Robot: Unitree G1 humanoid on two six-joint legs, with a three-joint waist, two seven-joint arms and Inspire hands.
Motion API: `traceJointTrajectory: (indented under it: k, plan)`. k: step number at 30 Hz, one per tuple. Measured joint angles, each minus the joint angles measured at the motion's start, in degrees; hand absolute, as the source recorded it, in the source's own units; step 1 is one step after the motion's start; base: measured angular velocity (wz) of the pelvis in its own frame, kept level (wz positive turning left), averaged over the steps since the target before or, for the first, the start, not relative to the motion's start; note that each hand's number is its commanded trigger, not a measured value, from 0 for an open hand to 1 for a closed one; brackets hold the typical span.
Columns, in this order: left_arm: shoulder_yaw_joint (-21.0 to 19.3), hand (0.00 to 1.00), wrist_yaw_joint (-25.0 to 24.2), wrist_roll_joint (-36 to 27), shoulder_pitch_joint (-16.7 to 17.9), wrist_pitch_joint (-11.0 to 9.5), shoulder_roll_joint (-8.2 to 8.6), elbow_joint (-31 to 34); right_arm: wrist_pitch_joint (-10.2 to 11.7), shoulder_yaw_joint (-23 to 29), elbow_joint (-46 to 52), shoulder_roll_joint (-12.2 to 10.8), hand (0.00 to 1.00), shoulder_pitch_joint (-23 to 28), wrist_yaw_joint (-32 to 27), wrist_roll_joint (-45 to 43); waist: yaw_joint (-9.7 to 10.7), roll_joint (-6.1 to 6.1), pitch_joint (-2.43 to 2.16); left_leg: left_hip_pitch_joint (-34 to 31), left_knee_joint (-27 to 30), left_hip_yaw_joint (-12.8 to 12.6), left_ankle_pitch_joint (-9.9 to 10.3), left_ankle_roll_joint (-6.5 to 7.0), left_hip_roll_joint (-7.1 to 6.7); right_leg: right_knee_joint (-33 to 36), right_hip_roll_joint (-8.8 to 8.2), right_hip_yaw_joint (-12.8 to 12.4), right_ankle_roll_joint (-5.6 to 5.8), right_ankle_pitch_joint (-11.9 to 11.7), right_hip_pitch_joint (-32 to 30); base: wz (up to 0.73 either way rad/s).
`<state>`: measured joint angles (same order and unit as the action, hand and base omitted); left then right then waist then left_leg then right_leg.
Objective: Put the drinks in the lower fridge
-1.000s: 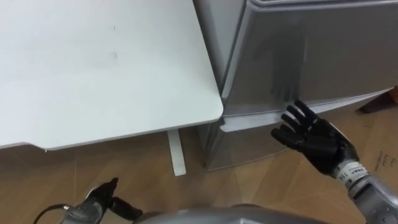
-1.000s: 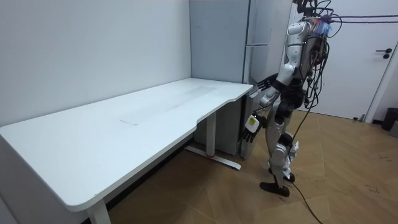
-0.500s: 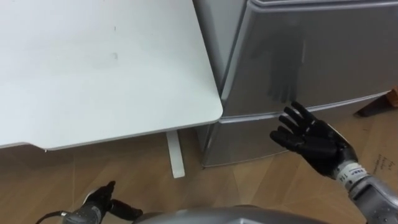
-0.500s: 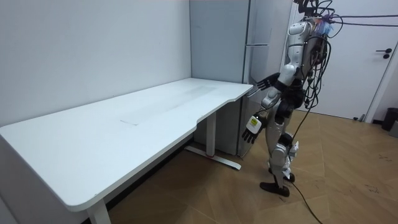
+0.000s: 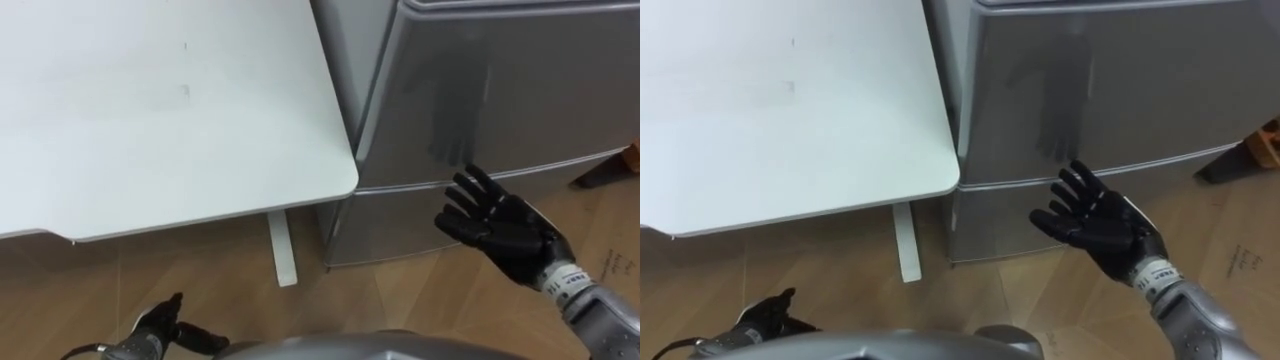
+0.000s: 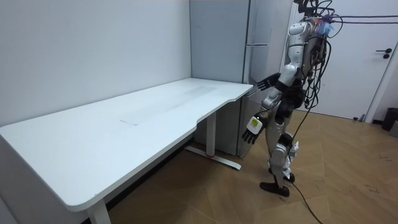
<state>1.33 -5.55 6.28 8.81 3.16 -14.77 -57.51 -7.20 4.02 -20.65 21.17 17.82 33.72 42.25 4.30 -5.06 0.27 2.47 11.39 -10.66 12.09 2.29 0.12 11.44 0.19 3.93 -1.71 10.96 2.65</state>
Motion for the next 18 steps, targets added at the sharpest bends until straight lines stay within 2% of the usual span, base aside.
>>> traceJointTrajectory:
  k: [1,5,7,13,18]
  plan:
    - [-0.1,0.0,0.0,0.0,0.3,0.0,-0.13,0.3,0.3,-0.2,-1.4,0.0,0.0,-0.3,0.7,-0.2,0.0,0.08,0.07,0.0,0.0,0.0,0.0,-0.01,0.01,-0.8,0.01,0.3,-0.01,0.0,0.4,0.03]
    - [-0.5,0.0,-0.1,0.0,0.7,0.0,-0.2,0.7,0.1,-2.3,-4.9,-0.4,0.0,-1.2,2.4,-4.9,-0.7,-0.31,-0.31,-0.5,0.0,0.5,0.0,-0.01,-0.11,-1.0,-0.03,1.1,-0.01,0.0,0.4,0.11]
    - [-0.4,0.0,-0.2,-0.1,0.6,0.0,-0.14,0.6,0.1,-4.1,-8.3,-0.6,0.0,-2.1,3.2,-7.9,-1.2,-0.22,-0.53,-1.1,0.1,1.8,0.0,0.02,-0.36,-0.9,-0.18,2.2,0.01,-0.1,0.6,0.22]
    - [0.0,0.0,-0.3,-2.2,0.3,0.0,0.56,-0.2,0.0,-7.2,-19.8,-1.0,0.0,-5.4,3.3,-17.4,-2.2,0.55,-0.36,-0.7,-0.1,5.4,0.0,0.1,-0.92,-1.2,-0.79,5.6,0.02,-0.1,2.3,0.29]
    - [-0.1,0.0,-0.4,-2.1,0.5,0.0,1.03,-0.1,0.1,-7.3,-26.8,-2.1,0.0,-6.8,3.1,-20.1,-3.9,1.05,-0.31,-0.6,0.0,6.4,0.0,0.08,-1.07,-1.9,-0.93,6.6,0.05,-0.1,3.3,0.14]
